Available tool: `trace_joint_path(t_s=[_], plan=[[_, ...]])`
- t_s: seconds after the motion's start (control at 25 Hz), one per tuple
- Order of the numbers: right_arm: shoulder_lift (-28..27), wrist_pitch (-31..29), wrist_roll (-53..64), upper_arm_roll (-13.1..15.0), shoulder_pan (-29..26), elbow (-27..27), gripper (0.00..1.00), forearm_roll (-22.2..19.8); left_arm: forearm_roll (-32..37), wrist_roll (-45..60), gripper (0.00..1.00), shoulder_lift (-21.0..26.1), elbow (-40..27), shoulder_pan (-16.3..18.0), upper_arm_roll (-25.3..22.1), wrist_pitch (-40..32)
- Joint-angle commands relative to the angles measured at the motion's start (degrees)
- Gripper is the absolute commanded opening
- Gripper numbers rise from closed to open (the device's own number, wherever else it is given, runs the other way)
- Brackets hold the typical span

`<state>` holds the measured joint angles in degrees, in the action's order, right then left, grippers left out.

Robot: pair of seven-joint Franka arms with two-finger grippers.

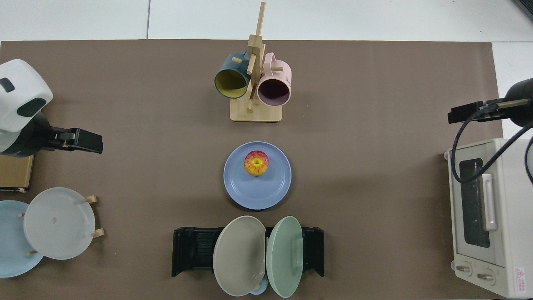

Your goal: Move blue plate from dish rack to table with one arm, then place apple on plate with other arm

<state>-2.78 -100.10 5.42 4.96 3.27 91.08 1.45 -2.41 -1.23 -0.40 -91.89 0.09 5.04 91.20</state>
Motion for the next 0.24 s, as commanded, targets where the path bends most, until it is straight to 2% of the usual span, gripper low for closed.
trace_joint_path(t_s=[0.0,0.2], plan=[[1.9,-0.5,-0.1,-0.8,-0.9,3.4,1.00,0.2,0.1,0.0,1.00,-0.5,-0.7,-0.6,-0.4,0.0],[1.9,-0.4,-2.7,-0.8,-1.0,3.6,1.00,0.0,0.1,0.0,1.00,-0.5,-0.7,-0.6,-0.4,0.0]])
